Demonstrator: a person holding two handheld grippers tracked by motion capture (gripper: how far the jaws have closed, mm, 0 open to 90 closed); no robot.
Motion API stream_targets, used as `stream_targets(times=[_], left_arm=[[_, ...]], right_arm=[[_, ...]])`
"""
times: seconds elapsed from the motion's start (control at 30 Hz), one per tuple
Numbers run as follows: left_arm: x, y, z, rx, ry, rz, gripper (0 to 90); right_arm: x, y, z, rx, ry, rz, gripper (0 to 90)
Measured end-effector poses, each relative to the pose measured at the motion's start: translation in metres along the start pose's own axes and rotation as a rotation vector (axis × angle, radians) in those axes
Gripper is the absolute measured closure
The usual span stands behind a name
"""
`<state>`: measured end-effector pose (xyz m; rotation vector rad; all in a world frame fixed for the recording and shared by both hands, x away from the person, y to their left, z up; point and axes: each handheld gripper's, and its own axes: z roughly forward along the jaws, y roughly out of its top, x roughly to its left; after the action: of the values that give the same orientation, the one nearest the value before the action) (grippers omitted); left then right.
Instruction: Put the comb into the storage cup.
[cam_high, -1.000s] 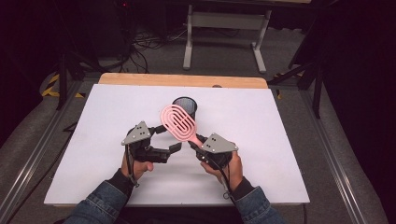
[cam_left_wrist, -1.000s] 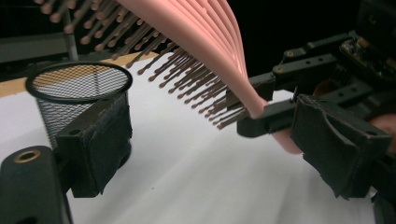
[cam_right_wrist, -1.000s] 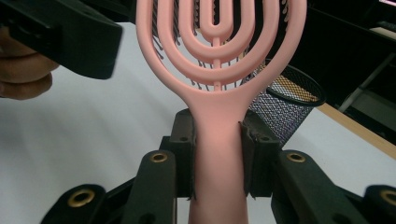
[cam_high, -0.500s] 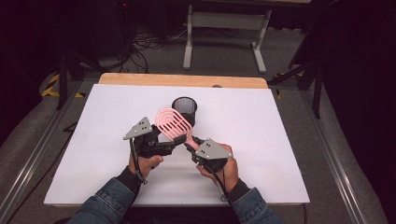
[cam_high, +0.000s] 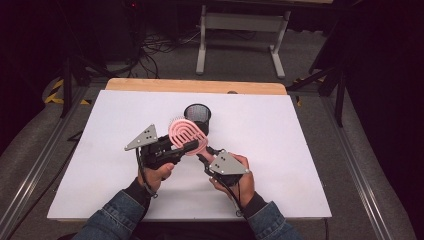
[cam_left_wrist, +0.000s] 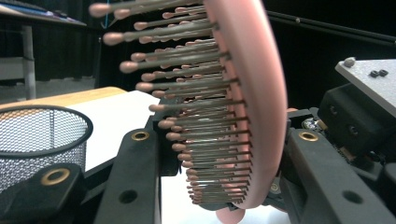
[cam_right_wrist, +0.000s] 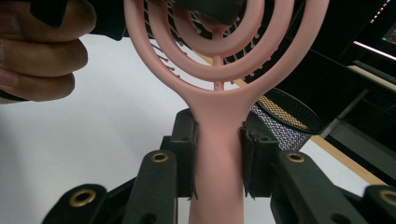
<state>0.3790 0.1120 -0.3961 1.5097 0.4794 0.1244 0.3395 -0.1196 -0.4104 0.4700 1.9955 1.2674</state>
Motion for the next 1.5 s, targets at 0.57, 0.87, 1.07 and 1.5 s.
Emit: stream_targets(times=[0.57,0.87,1.07,1.5], left_arm=[[-0.006,0.012,-0.011,-0.010,0.031,0.076,62.8],[-0.001,0.016,-0.020,-0.029,0.061,0.083,62.7],[0.002,0.016,-0.024,-0.026,0.072,0.087,62.7],[0.004,0.017,-0.028,-0.026,0.096,0.096,62.7]], right_arm=[[-0.001,0.001,-0.002,-0.025,0.039,0.024,63.2],[-0.002,0.003,-0.005,-0.032,0.037,0.033,59.8],[-0.005,0.003,-0.007,-0.051,0.020,0.041,56.0],[-0.018,0.000,-0.020,-0.066,-0.054,0.044,36.1]])
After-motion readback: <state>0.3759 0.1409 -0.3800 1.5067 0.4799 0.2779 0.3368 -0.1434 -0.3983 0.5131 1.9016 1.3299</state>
